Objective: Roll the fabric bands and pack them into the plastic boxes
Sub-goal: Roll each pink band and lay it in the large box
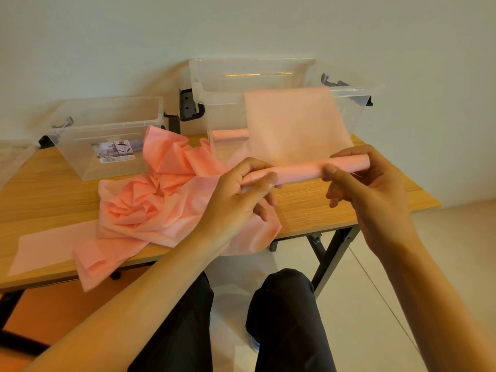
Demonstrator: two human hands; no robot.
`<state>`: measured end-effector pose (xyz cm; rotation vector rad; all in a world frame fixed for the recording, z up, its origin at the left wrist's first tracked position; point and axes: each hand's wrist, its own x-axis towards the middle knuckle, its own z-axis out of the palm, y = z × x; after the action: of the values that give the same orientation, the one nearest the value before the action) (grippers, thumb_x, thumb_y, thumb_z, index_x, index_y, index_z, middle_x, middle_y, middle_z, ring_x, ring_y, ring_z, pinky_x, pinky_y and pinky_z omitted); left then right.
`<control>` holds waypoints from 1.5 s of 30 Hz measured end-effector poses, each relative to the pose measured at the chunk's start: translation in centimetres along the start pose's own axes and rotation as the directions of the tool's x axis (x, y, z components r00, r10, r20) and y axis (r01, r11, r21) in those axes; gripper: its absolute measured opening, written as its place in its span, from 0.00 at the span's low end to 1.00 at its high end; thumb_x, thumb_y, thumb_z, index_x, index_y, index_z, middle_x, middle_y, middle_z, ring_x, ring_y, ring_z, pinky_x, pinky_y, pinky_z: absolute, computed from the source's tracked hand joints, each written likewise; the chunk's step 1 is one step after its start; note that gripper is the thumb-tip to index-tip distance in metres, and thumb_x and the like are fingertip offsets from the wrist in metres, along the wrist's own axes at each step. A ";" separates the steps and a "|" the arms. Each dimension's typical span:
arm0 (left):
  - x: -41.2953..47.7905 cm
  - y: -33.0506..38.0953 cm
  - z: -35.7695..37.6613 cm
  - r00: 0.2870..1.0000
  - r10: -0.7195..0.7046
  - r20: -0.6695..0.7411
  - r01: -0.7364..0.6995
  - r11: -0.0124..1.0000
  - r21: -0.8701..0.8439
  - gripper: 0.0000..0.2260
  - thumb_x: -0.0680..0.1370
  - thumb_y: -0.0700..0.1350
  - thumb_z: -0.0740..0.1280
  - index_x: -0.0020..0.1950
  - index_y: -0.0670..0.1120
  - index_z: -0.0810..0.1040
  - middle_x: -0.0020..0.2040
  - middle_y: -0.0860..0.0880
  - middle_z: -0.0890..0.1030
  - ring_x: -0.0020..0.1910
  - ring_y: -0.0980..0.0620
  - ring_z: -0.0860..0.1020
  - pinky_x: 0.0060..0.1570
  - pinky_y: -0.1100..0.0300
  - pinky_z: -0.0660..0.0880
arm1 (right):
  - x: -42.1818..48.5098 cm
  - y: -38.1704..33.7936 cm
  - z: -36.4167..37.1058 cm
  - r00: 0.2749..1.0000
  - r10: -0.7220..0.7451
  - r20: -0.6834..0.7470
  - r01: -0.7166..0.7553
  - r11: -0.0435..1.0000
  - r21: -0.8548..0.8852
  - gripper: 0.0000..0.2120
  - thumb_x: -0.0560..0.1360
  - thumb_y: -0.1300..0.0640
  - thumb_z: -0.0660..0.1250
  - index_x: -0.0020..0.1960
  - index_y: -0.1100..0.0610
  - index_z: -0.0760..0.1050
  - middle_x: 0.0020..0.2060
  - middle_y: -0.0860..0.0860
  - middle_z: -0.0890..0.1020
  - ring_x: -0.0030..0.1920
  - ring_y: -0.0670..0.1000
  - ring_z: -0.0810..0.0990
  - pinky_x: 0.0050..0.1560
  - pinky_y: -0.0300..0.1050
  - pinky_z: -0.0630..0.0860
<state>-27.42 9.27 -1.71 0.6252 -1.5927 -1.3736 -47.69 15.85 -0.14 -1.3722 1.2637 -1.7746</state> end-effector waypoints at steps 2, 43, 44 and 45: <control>0.0 0.0 0.0 1.000 0.007 0.016 -0.007 1.000 -0.008 0.08 0.80 0.39 0.68 0.59 0.43 0.78 0.49 0.43 0.81 0.44 0.49 0.83 0.32 0.59 0.78 | 0.1 0.1 -0.1 1.000 0.006 -0.025 -0.006 1.000 -0.015 0.19 0.72 0.53 0.74 0.54 0.66 0.77 0.36 0.55 0.82 0.33 0.53 0.79 0.33 0.46 0.79; 0.9 -0.4 0.4 0.998 0.031 0.059 -0.026 0.996 -0.088 0.05 0.78 0.45 0.67 0.51 0.44 0.75 0.44 0.46 0.82 0.39 0.51 0.79 0.29 0.61 0.74 | 0.2 0.4 -0.3 0.998 -0.066 -0.018 0.066 0.998 -0.013 0.18 0.73 0.57 0.74 0.59 0.63 0.75 0.39 0.55 0.80 0.33 0.55 0.79 0.32 0.47 0.78; 0.9 -0.4 0.4 0.998 0.026 0.058 -0.021 0.996 -0.090 0.05 0.78 0.45 0.67 0.51 0.45 0.75 0.44 0.46 0.82 0.39 0.51 0.79 0.29 0.61 0.75 | 0.2 0.4 -0.4 0.997 -0.069 -0.019 0.069 0.998 -0.016 0.18 0.72 0.56 0.74 0.57 0.65 0.76 0.39 0.55 0.80 0.33 0.55 0.79 0.32 0.47 0.78; 1.0 -0.4 0.4 0.998 0.026 0.057 -0.021 0.996 -0.087 0.05 0.79 0.45 0.67 0.52 0.45 0.74 0.44 0.47 0.82 0.40 0.51 0.80 0.29 0.61 0.75 | 0.3 0.5 -0.4 0.997 -0.069 -0.029 0.069 0.997 -0.024 0.19 0.72 0.55 0.75 0.55 0.66 0.76 0.38 0.55 0.81 0.33 0.55 0.79 0.32 0.47 0.78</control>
<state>-28.25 8.54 -1.82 0.5179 -1.5717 -1.4470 -48.18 15.55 -0.44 -1.4231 1.2697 -1.8384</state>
